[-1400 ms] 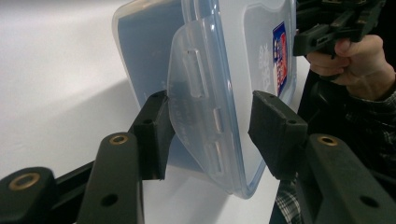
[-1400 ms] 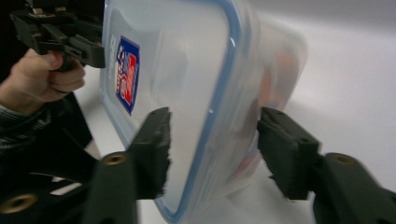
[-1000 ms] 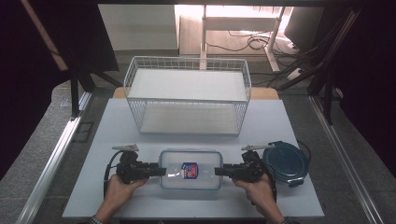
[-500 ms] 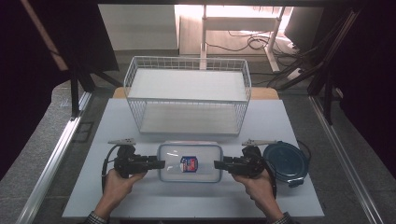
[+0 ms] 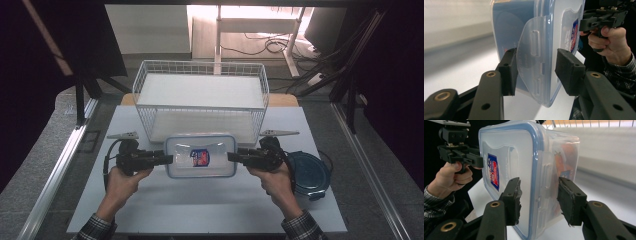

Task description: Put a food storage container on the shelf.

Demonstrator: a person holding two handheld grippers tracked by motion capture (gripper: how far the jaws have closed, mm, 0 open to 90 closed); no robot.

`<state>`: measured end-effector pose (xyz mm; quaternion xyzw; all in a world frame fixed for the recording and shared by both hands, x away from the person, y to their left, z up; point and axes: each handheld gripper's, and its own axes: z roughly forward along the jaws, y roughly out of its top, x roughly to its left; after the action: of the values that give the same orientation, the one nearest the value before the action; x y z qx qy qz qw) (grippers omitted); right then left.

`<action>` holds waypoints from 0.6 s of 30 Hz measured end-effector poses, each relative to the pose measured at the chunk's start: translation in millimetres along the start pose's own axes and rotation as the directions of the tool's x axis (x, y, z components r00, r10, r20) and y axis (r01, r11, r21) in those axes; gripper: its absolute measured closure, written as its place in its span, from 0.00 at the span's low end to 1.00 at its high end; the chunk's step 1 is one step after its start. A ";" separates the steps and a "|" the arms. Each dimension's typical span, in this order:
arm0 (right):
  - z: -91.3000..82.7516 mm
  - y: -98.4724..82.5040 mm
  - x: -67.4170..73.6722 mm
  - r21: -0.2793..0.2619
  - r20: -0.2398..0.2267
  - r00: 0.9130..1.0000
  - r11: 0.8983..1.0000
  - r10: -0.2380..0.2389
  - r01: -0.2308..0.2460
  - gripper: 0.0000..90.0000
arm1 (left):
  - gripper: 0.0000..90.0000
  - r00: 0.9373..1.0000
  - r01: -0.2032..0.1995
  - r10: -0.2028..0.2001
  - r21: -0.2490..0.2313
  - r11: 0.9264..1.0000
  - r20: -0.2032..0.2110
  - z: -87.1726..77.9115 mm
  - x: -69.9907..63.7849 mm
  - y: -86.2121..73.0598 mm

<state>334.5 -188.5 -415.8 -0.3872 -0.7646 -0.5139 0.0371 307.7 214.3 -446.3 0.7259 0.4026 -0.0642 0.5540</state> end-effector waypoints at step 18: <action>-15.9 60.7 6.0 -0.092 -0.006 1.000 0.995 -0.026 0.025 0.60 | 0.59 0.998 -0.055 0.055 -0.042 0.998 -0.009 -14.4 -10.1 70.1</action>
<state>363.2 -187.7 -359.6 -0.3770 -0.7447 -0.5505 0.0153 341.8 217.1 -382.7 0.7251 0.3859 -0.0378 0.5691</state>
